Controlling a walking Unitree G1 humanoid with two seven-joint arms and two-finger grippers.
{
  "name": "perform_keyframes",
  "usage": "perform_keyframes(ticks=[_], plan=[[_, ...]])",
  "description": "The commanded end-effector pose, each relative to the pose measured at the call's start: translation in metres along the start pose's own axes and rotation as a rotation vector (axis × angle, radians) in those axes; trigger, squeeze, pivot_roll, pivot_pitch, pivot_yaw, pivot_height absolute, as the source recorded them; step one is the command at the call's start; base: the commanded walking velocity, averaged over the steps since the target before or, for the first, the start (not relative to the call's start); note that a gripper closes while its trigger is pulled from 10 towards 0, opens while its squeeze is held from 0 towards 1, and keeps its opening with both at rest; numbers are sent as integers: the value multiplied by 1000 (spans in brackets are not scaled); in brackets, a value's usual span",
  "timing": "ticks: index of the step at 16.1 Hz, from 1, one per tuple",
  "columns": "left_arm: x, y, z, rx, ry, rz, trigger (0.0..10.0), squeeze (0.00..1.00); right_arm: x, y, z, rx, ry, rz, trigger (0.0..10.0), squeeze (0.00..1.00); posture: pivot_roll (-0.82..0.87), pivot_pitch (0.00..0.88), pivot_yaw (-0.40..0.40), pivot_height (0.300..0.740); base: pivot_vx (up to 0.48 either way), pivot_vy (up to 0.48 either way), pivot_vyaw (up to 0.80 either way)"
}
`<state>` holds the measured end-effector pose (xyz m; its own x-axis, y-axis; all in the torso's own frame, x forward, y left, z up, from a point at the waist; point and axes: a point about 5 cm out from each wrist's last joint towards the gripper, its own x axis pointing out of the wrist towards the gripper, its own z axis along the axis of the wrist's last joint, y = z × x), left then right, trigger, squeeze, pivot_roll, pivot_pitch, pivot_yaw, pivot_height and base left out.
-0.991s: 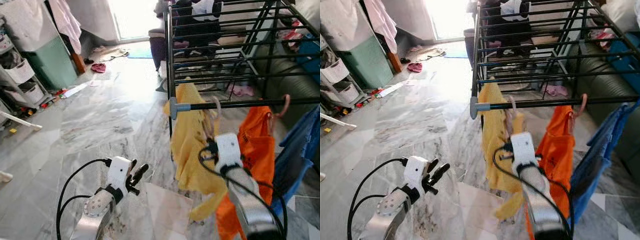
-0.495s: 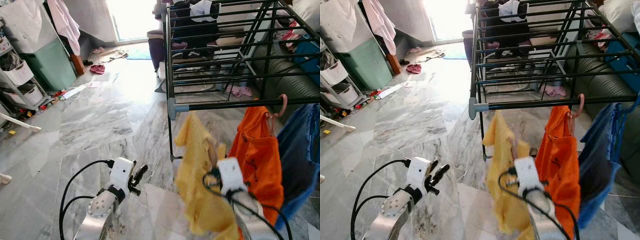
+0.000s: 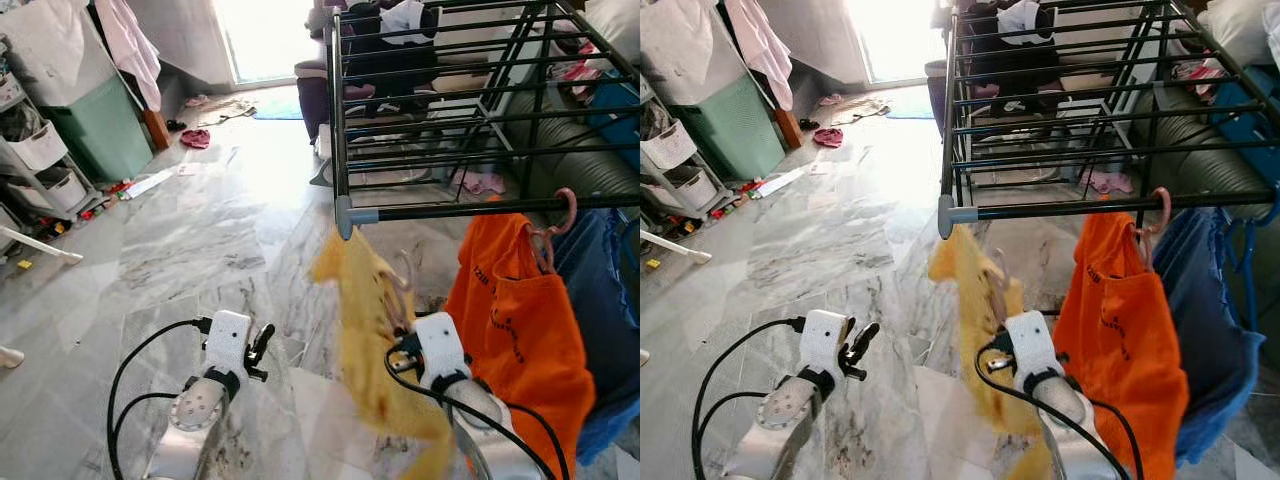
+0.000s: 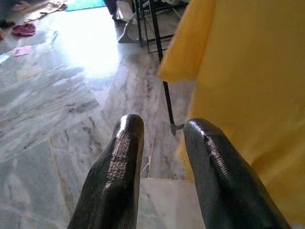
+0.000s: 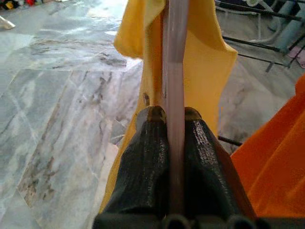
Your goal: Hang hanger
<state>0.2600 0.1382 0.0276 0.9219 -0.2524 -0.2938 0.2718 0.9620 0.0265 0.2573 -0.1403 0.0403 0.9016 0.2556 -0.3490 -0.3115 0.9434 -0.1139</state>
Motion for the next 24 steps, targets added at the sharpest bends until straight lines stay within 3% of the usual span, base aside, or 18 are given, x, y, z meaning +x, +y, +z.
perform_keyframes(ticks=[1, 8, 17, 20, 24], plan=[[0, 4, -1, 11, 9, 26, 10000, 0, 2, 5, 17, -7, -77, 23, 10000, 0, -69, 0, 93, 740, 0, 0, 0], [3, 5, 0, 39, 25, 51, 10000, 0, 2, 11, 13, -7, -58, 56, 10000, 0, -74, 8, 101, 740, 0, 0, 0], [5, 7, 0, 40, 31, 91, 10000, 0, 6, 7, 15, -23, -50, 52, 10000, 0, -70, 0, 87, 740, -305, 0, 0], [10, 9, 4, 67, 32, 66, 10000, 0, 7, 6, 17, -20, -63, 20, 10000, 0, -95, 1, 109, 740, -350, 0, 0], [23, -3, 11, 75, 16, 31, 10000, 0, 5, -2, 17, -20, -70, -21, 10000, 0, -127, 0, 126, 740, -351, 0, 0]])
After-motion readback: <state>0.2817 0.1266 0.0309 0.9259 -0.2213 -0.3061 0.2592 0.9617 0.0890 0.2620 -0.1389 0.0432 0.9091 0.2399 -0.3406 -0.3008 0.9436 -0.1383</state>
